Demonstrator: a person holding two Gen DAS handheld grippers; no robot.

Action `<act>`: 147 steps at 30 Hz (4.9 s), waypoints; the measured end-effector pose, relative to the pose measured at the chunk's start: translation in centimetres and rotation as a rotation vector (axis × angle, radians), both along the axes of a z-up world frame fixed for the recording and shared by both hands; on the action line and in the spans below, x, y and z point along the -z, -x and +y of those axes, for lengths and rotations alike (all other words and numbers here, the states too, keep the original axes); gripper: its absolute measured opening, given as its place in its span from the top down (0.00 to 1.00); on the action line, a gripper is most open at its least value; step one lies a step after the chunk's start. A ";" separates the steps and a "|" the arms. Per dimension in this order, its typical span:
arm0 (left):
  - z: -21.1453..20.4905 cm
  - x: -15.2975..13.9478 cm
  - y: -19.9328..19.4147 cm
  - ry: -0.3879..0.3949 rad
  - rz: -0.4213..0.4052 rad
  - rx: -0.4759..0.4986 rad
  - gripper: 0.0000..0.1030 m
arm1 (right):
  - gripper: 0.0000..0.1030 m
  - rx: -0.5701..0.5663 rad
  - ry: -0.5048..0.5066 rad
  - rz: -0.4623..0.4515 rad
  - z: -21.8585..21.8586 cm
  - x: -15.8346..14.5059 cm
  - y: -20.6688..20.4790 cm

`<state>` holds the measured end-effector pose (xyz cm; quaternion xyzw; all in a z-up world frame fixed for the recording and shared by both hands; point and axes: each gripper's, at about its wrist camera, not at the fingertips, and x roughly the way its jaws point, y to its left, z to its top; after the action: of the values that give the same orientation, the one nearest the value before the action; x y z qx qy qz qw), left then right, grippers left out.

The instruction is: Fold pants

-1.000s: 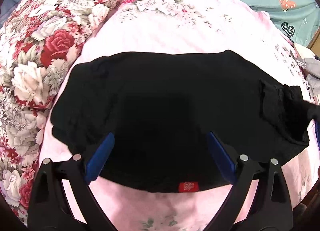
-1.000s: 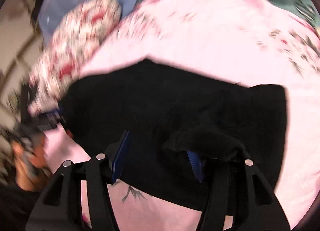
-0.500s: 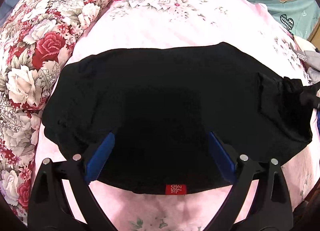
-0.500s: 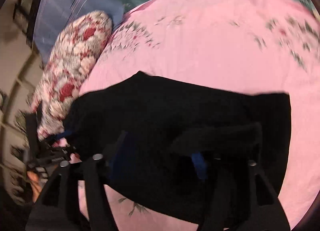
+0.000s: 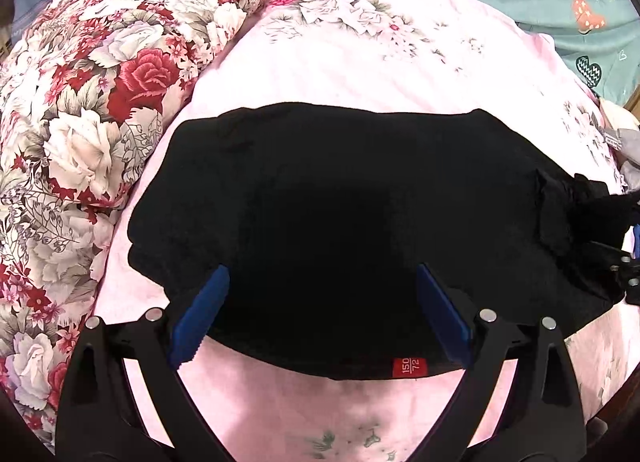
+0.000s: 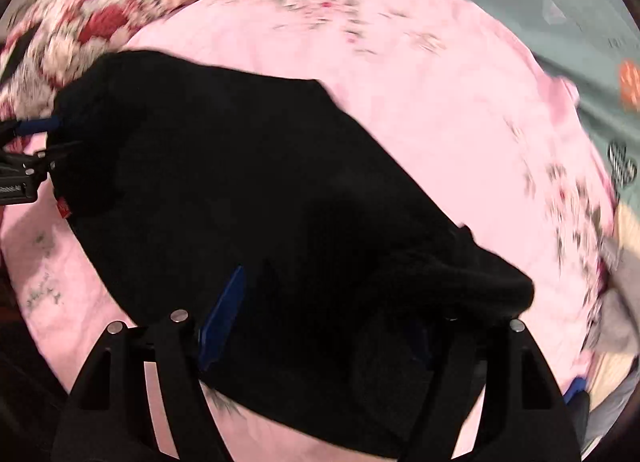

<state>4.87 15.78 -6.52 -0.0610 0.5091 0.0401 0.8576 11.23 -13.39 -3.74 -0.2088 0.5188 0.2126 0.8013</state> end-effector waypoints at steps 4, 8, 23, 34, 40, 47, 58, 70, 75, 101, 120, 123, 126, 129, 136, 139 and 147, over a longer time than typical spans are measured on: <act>-0.9 0.2 -0.4 0.002 -0.001 0.033 0.08 | 0.25 0.059 -0.079 0.039 -4.6 -0.9 0.3; -2.2 0.3 -1.1 0.006 0.000 0.064 0.08 | 0.22 0.092 -0.132 0.081 -6.5 0.1 0.1; -1.1 -0.3 -0.3 -0.007 -0.008 0.033 0.08 | 0.22 -0.203 0.020 -0.033 5.1 -0.7 1.3; -3.1 -0.2 -1.4 -0.014 -0.006 0.082 0.08 | 0.21 0.229 -0.422 0.010 -9.5 -3.3 -2.8; -4.0 -0.6 -1.3 -0.016 -0.021 0.109 0.08 | 0.21 0.299 -0.430 0.105 -11.3 -2.2 -2.6; -4.3 -0.4 -1.4 -0.011 -0.020 0.119 0.08 | 0.29 0.383 -0.433 0.247 -12.9 3.0 -1.8; -3.9 -0.9 -1.3 0.001 -0.025 0.102 0.08 | 0.83 0.248 -0.596 0.212 -7.0 -0.5 -4.6; -8.6 -1.8 -3.1 0.034 -0.027 0.235 0.08 | 0.29 0.341 -0.557 0.039 -9.6 -2.7 -5.5; -12.0 -1.4 -3.9 0.096 0.014 0.330 0.08 | 0.29 0.459 -0.337 -0.050 -16.5 -1.2 -0.6; -20.5 2.9 -9.2 0.311 0.301 0.324 0.82 | 0.29 0.509 -0.457 -0.117 -20.9 1.7 4.9; -18.6 2.2 -7.0 0.305 0.275 0.294 0.46 | 0.50 0.373 -0.180 -0.043 -18.1 3.4 4.9; -17.7 0.5 -6.6 0.281 0.201 0.283 0.39 | 0.62 0.409 -0.325 -0.140 -19.9 0.7 4.0; -17.2 -0.3 -6.4 0.242 0.153 0.256 0.37 | 0.97 0.433 -0.381 -0.147 -19.7 0.3 1.2; -17.4 0.6 -6.8 0.172 0.156 0.249 0.37 | 0.97 0.411 -0.421 -0.066 -18.1 1.6 -2.4; -18.3 2.6 -7.6 0.111 0.184 0.249 0.34 | 1.00 0.523 -0.478 0.022 -19.6 4.4 -7.1; -18.3 1.9 -7.4 0.114 0.160 0.261 0.35 | 0.96 0.485 -0.532 0.016 -19.1 3.0 -4.9; -17.6 2.4 -8.1 0.133 0.158 0.239 0.32 | 0.83 0.499 -0.432 0.010 -19.7 4.7 0.1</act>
<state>13.01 -1.77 -8.88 -0.0530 0.5801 -0.0915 0.8077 11.12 -33.10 -8.43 0.1006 0.5006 0.1159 0.8520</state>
